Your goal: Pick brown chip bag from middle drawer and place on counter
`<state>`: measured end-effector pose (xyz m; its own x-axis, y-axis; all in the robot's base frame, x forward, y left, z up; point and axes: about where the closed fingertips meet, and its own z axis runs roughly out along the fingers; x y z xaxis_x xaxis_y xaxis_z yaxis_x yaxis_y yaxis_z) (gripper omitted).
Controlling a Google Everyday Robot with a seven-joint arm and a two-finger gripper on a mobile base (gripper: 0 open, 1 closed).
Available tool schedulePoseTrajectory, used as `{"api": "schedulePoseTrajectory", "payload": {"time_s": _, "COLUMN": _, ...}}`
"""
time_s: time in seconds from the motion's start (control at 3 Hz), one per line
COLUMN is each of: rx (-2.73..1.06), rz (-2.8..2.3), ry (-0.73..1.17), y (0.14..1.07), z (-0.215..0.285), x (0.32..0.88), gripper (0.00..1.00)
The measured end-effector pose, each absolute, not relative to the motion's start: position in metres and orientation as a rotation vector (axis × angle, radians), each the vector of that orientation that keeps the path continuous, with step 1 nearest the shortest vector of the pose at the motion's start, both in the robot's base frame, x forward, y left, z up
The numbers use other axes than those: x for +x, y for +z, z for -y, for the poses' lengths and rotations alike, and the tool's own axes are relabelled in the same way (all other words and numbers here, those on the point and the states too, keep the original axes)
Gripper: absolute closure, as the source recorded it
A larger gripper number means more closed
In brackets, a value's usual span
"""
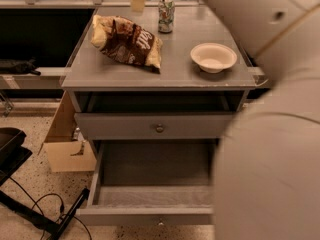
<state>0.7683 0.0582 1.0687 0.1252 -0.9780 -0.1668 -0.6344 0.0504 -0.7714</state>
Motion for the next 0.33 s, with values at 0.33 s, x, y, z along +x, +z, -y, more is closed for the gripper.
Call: {"api": "schedulePoseTrajectory", "payload": {"time_s": 0.33, "rx": -1.413, "rz": -1.513, "ry": -0.608, "y": 1.1458, "z": -0.0216, "x": 0.7062, "gripper": 0.0}}
